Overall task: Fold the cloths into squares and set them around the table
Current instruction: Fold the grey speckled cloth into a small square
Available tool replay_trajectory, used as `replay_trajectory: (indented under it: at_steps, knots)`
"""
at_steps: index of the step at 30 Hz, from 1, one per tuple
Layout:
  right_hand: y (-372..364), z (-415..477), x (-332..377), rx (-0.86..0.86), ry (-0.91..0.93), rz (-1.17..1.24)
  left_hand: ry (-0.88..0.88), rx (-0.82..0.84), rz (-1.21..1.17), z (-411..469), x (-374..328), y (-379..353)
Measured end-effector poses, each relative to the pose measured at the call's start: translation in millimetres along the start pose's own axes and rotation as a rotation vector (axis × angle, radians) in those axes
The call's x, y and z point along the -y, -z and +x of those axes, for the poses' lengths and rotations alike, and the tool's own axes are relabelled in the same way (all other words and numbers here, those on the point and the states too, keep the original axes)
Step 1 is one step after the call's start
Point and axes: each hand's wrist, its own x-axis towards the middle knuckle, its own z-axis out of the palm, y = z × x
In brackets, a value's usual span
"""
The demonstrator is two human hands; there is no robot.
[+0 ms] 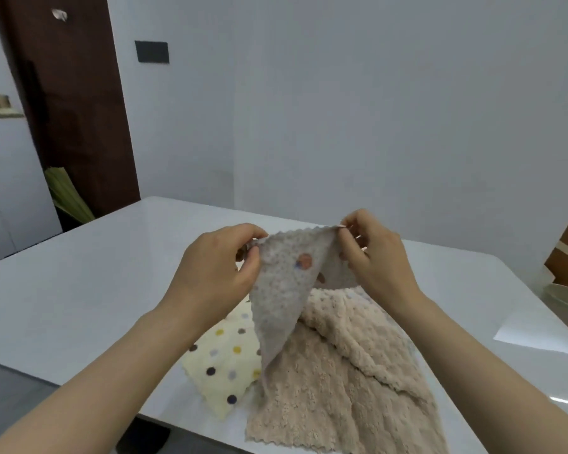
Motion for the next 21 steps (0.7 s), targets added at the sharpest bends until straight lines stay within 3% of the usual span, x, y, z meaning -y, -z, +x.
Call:
replay_trajectory:
  at_steps: [8, 13, 21]
  knots:
    - [66, 12, 29, -0.163, 0.118, -0.114, -0.031, -0.133, -0.11, 21, -24, 14]
    - [93, 0, 43, -0.058, 0.047, 0.047, -0.094, -0.154, -0.154, 21, -36, 13]
    - [93, -15, 1, 0.19, -0.116, -0.208, 0.025, -0.101, -0.129, 12, -21, -14]
